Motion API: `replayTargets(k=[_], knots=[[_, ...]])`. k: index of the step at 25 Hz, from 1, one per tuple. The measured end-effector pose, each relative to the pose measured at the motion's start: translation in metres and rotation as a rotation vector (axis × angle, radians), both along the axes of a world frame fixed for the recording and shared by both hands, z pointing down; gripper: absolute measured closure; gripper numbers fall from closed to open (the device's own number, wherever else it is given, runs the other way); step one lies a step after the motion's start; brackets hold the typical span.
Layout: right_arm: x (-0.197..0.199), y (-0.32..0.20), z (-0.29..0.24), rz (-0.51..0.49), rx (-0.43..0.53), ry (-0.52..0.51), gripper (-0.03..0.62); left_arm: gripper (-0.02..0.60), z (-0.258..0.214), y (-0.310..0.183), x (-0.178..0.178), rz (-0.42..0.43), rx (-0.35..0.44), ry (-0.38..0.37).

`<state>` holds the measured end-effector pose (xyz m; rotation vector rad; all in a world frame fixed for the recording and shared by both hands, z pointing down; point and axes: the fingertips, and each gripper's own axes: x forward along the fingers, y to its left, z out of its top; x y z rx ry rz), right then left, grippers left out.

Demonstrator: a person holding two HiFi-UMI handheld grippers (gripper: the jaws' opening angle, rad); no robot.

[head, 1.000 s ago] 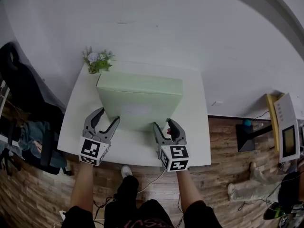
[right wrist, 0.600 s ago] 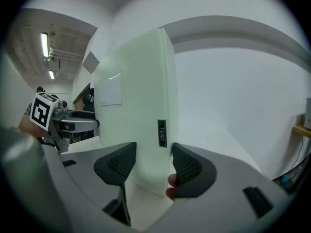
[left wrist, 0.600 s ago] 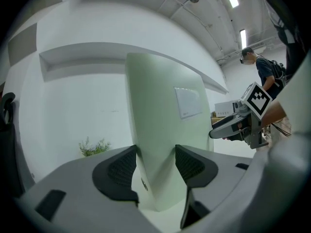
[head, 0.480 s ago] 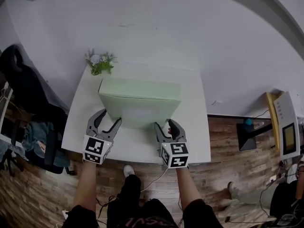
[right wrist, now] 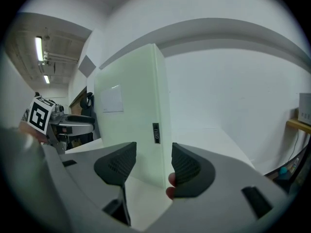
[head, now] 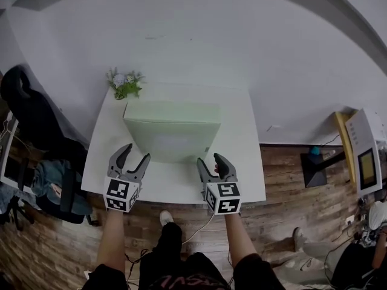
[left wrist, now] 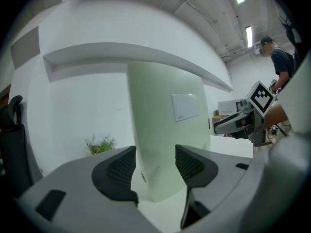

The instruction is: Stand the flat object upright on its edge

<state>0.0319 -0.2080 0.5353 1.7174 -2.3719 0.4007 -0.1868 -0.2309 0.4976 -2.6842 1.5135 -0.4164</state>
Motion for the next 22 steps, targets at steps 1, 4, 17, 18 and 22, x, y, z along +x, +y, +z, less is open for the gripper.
replayTargets(k=[1,4,17,18,22], knots=[[0.003,0.005,-0.002,0.003,-0.004,-0.004,0.356,0.319,-0.002,0.005,0.002,-0.001,0.001,0.002],[0.011,0.014,-0.013,0.016,-0.003,0.001,0.369,0.319,-0.008,0.016,0.006,0.001,-0.002,0.009],[0.031,0.066,-0.065,0.073,0.031,-0.039,0.499,0.385,-0.037,0.063,0.022,-0.004,-0.059,0.059],[0.031,0.071,-0.068,0.074,0.037,-0.035,0.504,0.404,-0.041,0.068,0.021,-0.007,-0.053,0.063],[0.036,0.087,-0.083,0.083,0.068,-0.055,0.536,0.456,-0.063,0.088,0.017,-0.043,-0.025,0.121]])
